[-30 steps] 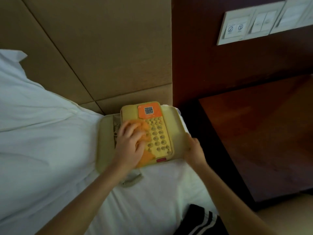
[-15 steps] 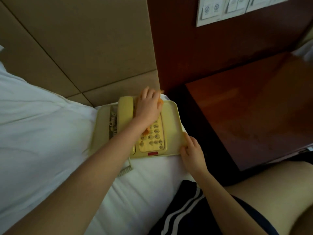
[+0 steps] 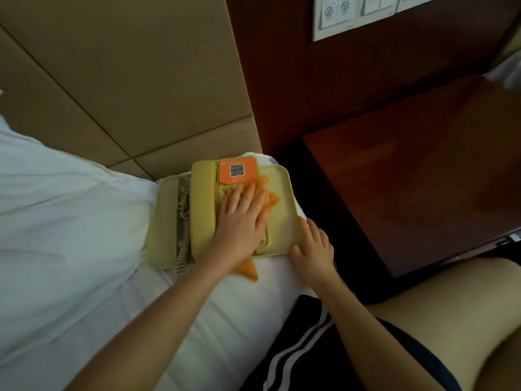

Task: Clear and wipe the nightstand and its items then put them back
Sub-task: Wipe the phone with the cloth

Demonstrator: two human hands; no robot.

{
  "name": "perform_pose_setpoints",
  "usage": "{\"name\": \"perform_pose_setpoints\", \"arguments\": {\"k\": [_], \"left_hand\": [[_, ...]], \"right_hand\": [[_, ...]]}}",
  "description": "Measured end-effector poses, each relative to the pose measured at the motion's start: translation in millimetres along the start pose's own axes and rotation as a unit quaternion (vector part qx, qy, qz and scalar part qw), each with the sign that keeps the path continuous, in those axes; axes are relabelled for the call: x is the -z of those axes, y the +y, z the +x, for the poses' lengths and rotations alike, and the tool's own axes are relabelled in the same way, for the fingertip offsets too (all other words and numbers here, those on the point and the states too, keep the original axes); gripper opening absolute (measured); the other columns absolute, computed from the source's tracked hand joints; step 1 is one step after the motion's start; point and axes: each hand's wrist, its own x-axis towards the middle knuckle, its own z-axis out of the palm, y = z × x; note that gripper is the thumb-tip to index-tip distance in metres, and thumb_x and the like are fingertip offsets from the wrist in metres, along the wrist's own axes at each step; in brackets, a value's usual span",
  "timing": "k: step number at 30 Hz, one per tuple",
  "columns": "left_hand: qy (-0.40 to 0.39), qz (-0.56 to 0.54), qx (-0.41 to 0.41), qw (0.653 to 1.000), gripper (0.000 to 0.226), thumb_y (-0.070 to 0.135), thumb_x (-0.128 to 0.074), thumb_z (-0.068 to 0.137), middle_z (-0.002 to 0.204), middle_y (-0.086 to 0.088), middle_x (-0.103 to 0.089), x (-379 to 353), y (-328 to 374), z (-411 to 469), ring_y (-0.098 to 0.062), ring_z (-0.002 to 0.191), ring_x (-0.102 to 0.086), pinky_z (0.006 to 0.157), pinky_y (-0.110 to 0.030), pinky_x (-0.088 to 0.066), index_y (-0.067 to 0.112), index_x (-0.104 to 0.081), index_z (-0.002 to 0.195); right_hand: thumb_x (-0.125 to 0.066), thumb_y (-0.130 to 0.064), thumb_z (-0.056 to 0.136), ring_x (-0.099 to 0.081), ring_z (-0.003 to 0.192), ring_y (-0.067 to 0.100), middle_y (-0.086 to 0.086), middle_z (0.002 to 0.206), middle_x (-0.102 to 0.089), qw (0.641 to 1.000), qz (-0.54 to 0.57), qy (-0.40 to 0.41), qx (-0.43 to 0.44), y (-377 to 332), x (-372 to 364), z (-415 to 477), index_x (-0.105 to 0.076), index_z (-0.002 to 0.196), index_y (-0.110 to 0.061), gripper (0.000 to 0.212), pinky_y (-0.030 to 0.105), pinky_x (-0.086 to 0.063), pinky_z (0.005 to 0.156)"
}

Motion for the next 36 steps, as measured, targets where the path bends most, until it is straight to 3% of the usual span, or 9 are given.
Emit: {"name": "perform_pose_setpoints", "arguments": {"k": [3, 6, 12, 14, 18, 22, 28, 32, 36], "left_hand": [[-0.013, -0.029, 0.108, 0.994, 0.049, 0.04, -0.02, 0.099, 0.155, 0.0, -0.015, 2, -5, 58, -0.026, 0.142, -0.008, 0.113, -0.044, -0.004, 0.032, -0.016, 0.147], [0.006, -0.045, 0.17, 0.984, 0.046, 0.037, -0.021, 0.099, 0.154, -0.002, -0.019, 4, 5, 84, -0.028, 0.142, -0.009, 0.114, -0.047, -0.002, 0.029, -0.026, 0.144], [-0.013, 0.016, -0.083, 0.996, 0.041, 0.035, -0.032, 0.093, 0.143, 0.001, -0.043, -5, 28, -19, -0.025, 0.135, -0.032, 0.11, -0.049, -0.02, 0.025, -0.059, 0.122], [-0.017, 0.015, -0.114, 0.993, 0.044, 0.036, -0.03, 0.092, 0.139, -0.001, -0.048, -4, 21, -37, -0.026, 0.131, -0.039, 0.108, -0.049, -0.026, 0.025, -0.059, 0.123], [0.026, -0.011, 0.041, 0.999, 0.045, 0.035, -0.028, 0.098, 0.151, -0.004, -0.029, 2, -1, 18, -0.026, 0.14, -0.02, 0.113, -0.041, -0.011, 0.025, -0.035, 0.142], [0.026, -0.062, 0.141, 0.988, 0.042, 0.031, -0.026, 0.099, 0.152, -0.003, -0.027, 8, -1, 89, -0.026, 0.14, -0.015, 0.114, -0.042, -0.01, 0.025, -0.036, 0.14], [0.013, 0.038, -0.063, 0.997, 0.032, 0.029, -0.038, 0.092, 0.127, 0.004, -0.055, -9, 33, 38, -0.02, 0.13, -0.031, 0.109, -0.042, -0.015, 0.021, -0.063, 0.111], [0.026, -0.069, -0.172, 0.982, 0.033, 0.027, -0.039, 0.088, 0.109, -0.005, -0.064, -2, 25, -30, -0.027, 0.114, -0.049, 0.1, -0.043, -0.037, 0.012, -0.068, 0.091], [0.083, -0.209, -0.099, 0.969, 0.02, 0.017, -0.049, 0.091, 0.092, -0.011, -0.062, 17, 30, -6, -0.027, 0.093, -0.052, 0.086, -0.039, -0.04, 0.005, -0.064, 0.087]], "right_hand": [[-0.04, -0.026, 0.093, -0.006, 0.141, 0.022, -0.001, 0.156, -0.006, 1.0, 0.022, 0.004, -0.014, -1, 0, 0, -0.011, 0.148, -0.029, 0.062, 0.039, -0.009, 0.11], [-0.041, -0.026, 0.092, -0.006, 0.141, 0.023, -0.001, 0.156, -0.006, 0.999, 0.028, 0.004, -0.021, -2, 1, 1, -0.013, 0.147, -0.031, 0.063, 0.041, -0.01, 0.11], [-0.043, -0.029, 0.091, -0.006, 0.141, 0.024, 0.001, 0.156, -0.007, 0.999, 0.029, -0.007, -0.028, 2, 1, 1, -0.013, 0.146, -0.034, 0.063, 0.043, -0.01, 0.11], [-0.043, -0.03, 0.092, -0.006, 0.141, 0.025, 0.002, 0.156, -0.007, 0.999, 0.038, -0.011, -0.032, 2, 0, 0, -0.012, 0.146, -0.035, 0.062, 0.044, -0.01, 0.11], [-0.042, -0.027, 0.091, -0.006, 0.14, 0.025, 0.002, 0.155, -0.009, 0.998, 0.051, -0.004, -0.036, 0, 0, -1, -0.014, 0.146, -0.035, 0.062, 0.044, -0.009, 0.109], [-0.042, -0.028, 0.091, -0.007, 0.14, 0.025, 0.003, 0.155, -0.011, 0.998, 0.047, 0.002, -0.032, 0, 1, 0, -0.015, 0.146, -0.034, 0.062, 0.044, -0.011, 0.109], [-0.042, -0.032, 0.091, -0.006, 0.139, 0.026, 0.002, 0.155, -0.011, 0.999, 0.037, -0.009, -0.033, 4, 1, 1, -0.016, 0.145, -0.037, 0.06, 0.045, -0.01, 0.109], [-0.043, -0.037, 0.092, -0.008, 0.139, 0.024, 0.001, 0.153, -0.014, 0.998, 0.052, -0.006, -0.032, 6, 0, 1, -0.016, 0.144, -0.039, 0.059, 0.043, -0.01, 0.109], [-0.045, -0.037, 0.092, -0.015, 0.137, 0.026, 0.001, 0.15, -0.022, 0.998, 0.057, 0.007, -0.023, 4, 3, -2, -0.018, 0.145, -0.036, 0.059, 0.042, -0.015, 0.107]]}}
